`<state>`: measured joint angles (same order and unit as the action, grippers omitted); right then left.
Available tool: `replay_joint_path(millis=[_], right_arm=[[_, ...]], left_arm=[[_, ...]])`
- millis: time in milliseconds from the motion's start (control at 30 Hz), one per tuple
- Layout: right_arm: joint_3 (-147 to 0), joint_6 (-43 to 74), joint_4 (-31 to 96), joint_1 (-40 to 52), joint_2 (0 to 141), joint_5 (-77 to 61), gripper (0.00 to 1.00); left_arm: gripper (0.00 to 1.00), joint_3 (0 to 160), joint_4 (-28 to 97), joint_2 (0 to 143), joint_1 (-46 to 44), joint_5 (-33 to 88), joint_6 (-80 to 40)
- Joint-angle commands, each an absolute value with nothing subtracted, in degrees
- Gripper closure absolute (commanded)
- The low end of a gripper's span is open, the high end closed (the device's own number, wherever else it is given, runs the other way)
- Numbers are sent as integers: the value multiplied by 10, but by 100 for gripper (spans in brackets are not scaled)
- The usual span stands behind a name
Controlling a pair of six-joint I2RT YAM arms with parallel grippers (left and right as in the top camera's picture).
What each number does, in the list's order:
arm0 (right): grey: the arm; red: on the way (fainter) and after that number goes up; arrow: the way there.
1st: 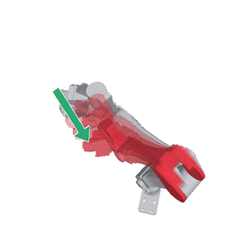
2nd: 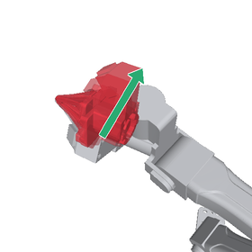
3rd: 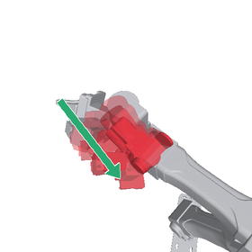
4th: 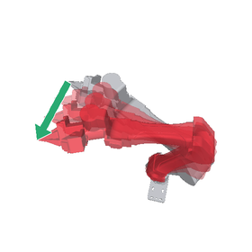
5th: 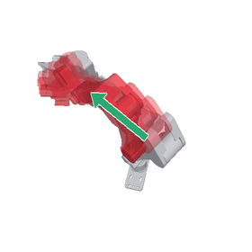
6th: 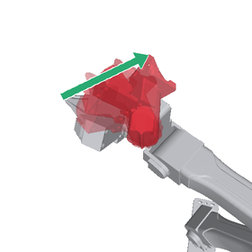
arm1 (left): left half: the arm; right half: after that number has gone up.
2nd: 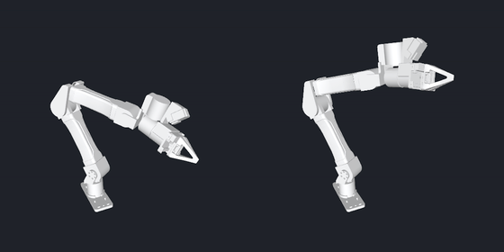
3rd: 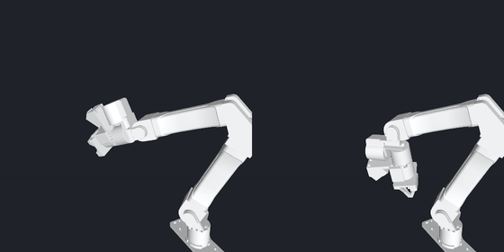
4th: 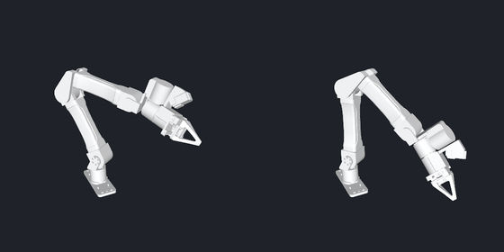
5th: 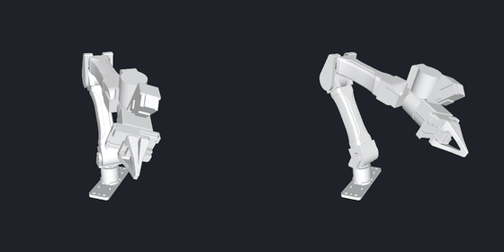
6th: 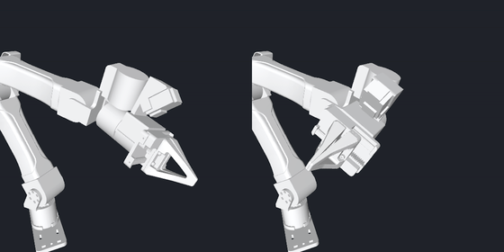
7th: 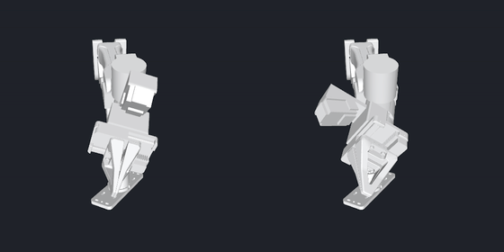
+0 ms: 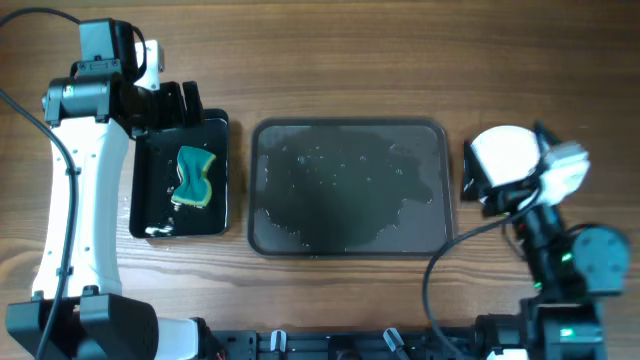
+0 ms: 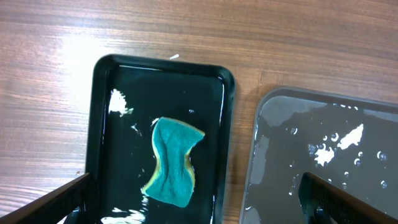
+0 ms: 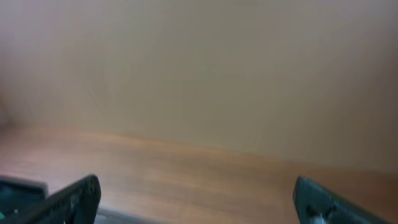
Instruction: Clean dirty plates on tray and stack at the side
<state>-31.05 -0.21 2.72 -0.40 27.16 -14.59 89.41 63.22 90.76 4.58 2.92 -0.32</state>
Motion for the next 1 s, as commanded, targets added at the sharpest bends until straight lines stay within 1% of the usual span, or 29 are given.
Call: replay_joint_path(millis=[0, 33, 167, 267, 333, 967], right_arm=[[-166, 16, -33, 13, 178, -123, 0], [-129, 32, -40, 18, 145, -103, 0], [-45, 32, -38, 27, 40, -101, 0], [-2, 32, -38, 27, 1, -101, 0], [-3, 32, -8, 27, 2, -103, 0], [-3, 32, -8, 27, 8, -103, 0]], left_arm=[[0, 894, 630, 910, 46, 34, -8], [0, 894, 630, 910, 46, 34, -9], [0, 894, 630, 910, 46, 34, -9], [0, 894, 630, 910, 46, 34, -8], [0, 894, 630, 910, 46, 34, -8], [0, 891, 639, 898, 44, 36, -8]])
